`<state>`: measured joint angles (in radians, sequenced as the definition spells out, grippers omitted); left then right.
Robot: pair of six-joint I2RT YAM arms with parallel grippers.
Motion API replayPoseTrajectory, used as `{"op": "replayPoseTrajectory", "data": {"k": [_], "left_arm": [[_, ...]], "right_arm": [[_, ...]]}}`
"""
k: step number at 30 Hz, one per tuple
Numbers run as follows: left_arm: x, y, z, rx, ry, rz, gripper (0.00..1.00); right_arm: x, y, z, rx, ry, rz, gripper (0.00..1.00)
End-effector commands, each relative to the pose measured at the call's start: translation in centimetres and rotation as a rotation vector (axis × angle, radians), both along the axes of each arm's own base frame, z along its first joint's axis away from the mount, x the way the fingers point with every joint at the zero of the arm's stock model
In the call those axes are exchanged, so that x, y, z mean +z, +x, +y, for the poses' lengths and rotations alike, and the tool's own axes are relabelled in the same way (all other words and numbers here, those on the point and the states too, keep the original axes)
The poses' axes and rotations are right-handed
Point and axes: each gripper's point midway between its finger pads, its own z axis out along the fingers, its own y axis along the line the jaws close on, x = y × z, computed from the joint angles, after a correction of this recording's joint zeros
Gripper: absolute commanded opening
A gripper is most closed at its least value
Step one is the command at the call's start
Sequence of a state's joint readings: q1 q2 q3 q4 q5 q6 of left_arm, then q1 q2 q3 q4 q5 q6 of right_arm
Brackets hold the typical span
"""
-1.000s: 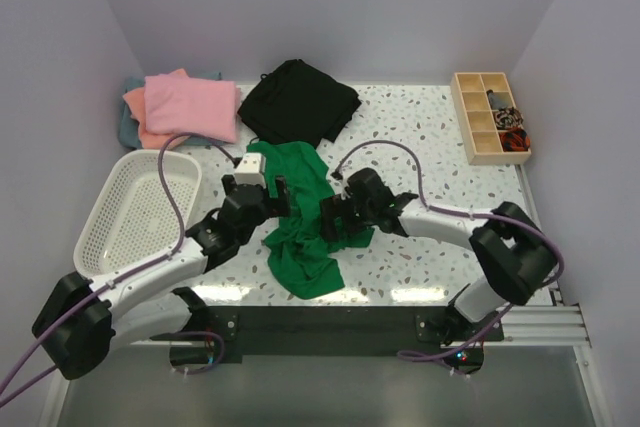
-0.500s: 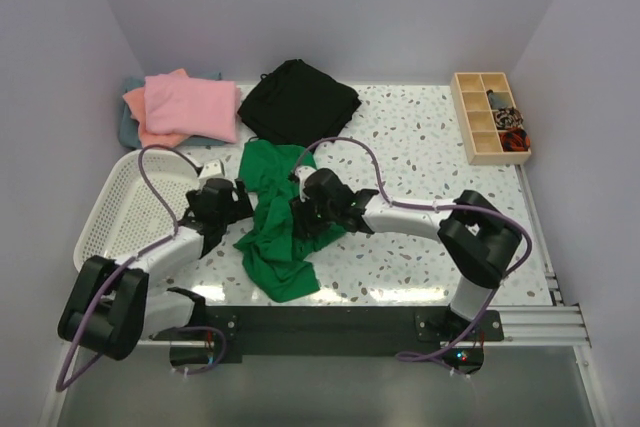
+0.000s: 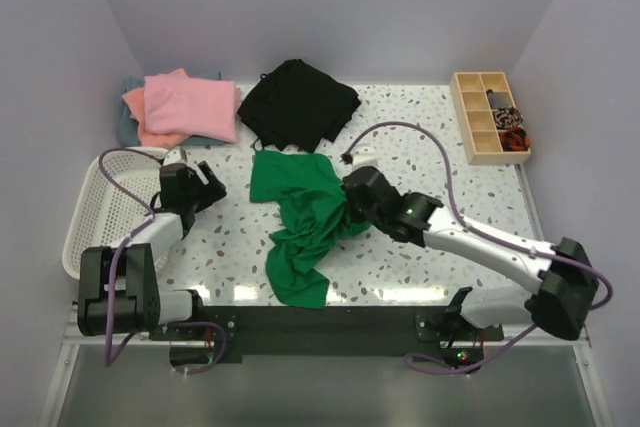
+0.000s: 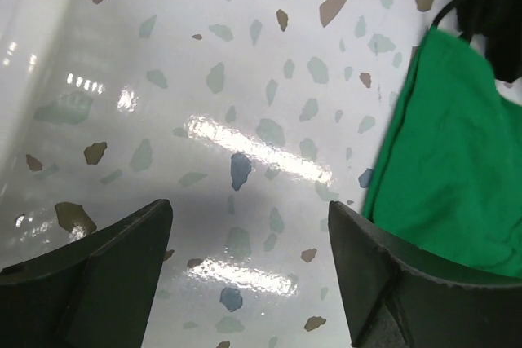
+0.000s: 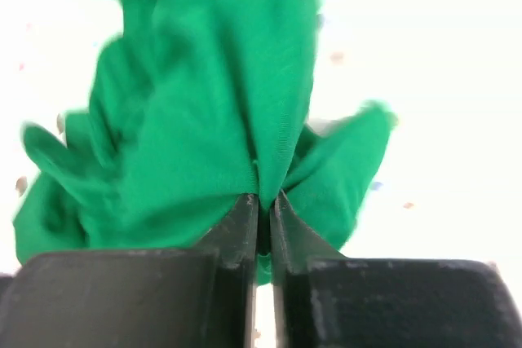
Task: Fold and stack the t-shirts
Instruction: Flatten out the tshirt
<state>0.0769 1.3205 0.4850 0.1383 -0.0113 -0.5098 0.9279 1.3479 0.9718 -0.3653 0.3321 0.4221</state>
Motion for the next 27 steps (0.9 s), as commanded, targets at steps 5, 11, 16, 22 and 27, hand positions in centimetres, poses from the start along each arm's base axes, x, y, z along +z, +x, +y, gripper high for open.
{"op": "replayPoseTrajectory", "data": {"k": [5, 11, 16, 22, 27], "left_arm": [[2.4, -1.1, -1.2, -0.056, -0.114, -0.124, 0.76], [4.5, -1.3, -4.4, -0.169, -0.146, -0.225, 0.75], [5.8, -0.6, -8.3, -0.273, -0.131, -0.249, 0.70], [4.6, -0.7, -9.3, -0.290, -0.143, -0.218, 0.72], [4.3, -0.7, -9.3, -0.285, -0.143, -0.212, 0.72]], "right_arm": [[4.9, -0.6, -14.3, -0.506, -0.118, -0.230, 0.87], [6.8, -2.0, -12.1, -0.334, 0.080, -0.235, 0.99], [2.8, -2.1, -4.3, -0.072, 0.017, -0.014, 0.99], [-3.7, -2.7, 2.2, 0.109, -0.212, 0.052, 0.99], [-4.8, -1.1, 7.0, 0.200, -0.258, 0.024, 0.99]]}}
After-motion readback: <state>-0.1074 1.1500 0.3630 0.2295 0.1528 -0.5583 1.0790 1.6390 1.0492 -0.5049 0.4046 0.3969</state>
